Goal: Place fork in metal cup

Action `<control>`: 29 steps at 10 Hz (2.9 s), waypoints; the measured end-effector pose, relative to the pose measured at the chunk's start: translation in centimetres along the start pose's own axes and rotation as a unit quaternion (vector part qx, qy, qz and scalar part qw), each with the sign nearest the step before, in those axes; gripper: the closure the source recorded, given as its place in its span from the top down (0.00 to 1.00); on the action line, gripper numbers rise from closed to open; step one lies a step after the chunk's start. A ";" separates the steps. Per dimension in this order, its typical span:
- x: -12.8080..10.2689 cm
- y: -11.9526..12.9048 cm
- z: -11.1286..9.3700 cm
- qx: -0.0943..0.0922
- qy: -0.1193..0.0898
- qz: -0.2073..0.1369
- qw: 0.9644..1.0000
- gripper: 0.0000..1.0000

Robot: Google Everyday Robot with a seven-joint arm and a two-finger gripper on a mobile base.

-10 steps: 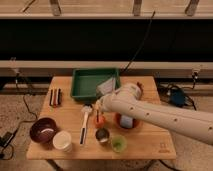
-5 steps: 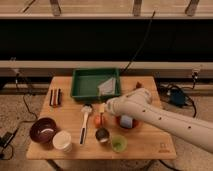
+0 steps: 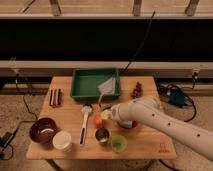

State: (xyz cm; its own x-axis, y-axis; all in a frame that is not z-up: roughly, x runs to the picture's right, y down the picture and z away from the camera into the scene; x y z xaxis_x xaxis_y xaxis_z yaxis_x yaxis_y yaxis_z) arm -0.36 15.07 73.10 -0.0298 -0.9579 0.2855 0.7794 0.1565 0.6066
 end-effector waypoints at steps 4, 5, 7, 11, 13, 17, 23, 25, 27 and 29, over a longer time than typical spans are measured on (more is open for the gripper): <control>-1.3 -0.7 0.7 0.017 -0.008 -0.001 1.000 0.00; -1.4 -0.7 0.8 0.018 -0.008 0.001 1.000 0.00; -1.7 -0.4 1.2 0.021 0.000 0.006 1.000 0.00; -1.8 1.1 2.2 0.024 0.036 0.011 0.999 0.00; -1.8 1.8 2.3 0.028 0.050 0.013 0.998 0.00; -1.8 2.6 2.3 0.030 0.063 0.014 0.997 0.00; -4.4 1.7 1.7 0.027 0.077 -0.008 0.997 0.00; -4.9 1.2 1.9 0.023 0.083 -0.021 0.996 0.00; -5.3 0.9 2.3 0.015 0.090 -0.034 0.995 0.00; -5.4 0.8 2.3 0.015 0.089 -0.034 0.995 0.00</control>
State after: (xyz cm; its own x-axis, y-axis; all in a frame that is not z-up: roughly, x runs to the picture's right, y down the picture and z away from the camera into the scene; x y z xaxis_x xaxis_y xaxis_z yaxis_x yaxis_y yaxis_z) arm -1.02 20.94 73.77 0.0313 -0.9937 0.1080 0.7600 0.0938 0.6431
